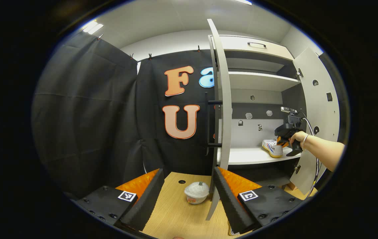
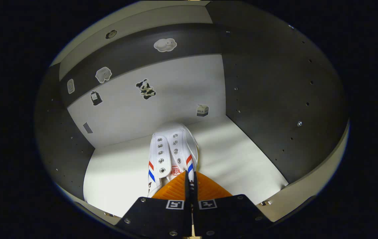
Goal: Grab one shoe with the right hand and put it into the shoe cabinet, grab the other shoe with the left hand and put it into the shoe cabinet; then close the right door with the right hand and the left door with the left hand.
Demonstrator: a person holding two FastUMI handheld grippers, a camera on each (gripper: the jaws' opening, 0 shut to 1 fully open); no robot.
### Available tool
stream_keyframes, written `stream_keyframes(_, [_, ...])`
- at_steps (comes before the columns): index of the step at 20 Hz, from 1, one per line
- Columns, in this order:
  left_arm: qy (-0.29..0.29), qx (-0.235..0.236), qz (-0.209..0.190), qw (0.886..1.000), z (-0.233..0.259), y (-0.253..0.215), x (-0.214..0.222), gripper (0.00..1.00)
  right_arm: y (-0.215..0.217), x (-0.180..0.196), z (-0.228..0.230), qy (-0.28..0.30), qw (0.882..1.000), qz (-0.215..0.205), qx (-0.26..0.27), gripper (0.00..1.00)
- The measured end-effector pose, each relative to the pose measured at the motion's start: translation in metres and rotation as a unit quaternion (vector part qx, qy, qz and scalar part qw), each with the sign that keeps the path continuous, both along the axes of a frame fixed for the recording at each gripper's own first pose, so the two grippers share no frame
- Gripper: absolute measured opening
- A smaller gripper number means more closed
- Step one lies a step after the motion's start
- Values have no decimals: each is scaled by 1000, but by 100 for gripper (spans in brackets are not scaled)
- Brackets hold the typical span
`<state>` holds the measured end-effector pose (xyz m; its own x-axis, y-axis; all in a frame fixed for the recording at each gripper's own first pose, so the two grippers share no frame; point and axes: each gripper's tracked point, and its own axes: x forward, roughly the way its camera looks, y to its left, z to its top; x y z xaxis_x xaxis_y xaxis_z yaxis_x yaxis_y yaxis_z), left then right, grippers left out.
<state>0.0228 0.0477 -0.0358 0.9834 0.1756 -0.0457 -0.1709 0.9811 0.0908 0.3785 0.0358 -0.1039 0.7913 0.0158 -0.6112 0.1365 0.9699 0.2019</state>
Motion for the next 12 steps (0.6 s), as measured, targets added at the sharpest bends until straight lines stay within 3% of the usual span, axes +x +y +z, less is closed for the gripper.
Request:
stream_keyframes(4, [-1, -3, 0, 1000, 0, -3, 0, 96, 1, -1, 18, -31, 1000, 5, 1, 14])
stream_keyframes(5, [-1, -2, 0, 1000, 0, -4, 0, 96, 0, -3, 27, -42, 999, 4, 7, 22])
stream_keyframes(6, [-1, -3, -2, 1000, -1, -5, -1, 96, -1, -9, 36, -49, 999, 4, 12, 14])
stream_keyframes(8, [0, -7, -8, 1000, -2, -9, -1, 96, -4, -22, 48, -63, 998, 14, 4, 37])
stream_keyframes(9, [2, -9, -11, 1000, -4, -12, -1, 96, -4, -30, 53, -71, 997, 19, -5, 30])
stream_keyframes(11, [6, -11, -18, 1000, -7, -16, -1, 96, -4, -51, 64, -88, 995, 31, -17, 39])
stream_keyframes(12, [7, -11, -22, 1000, -9, -19, -2, 96, -2, -63, 70, -98, 994, 37, -21, 49])
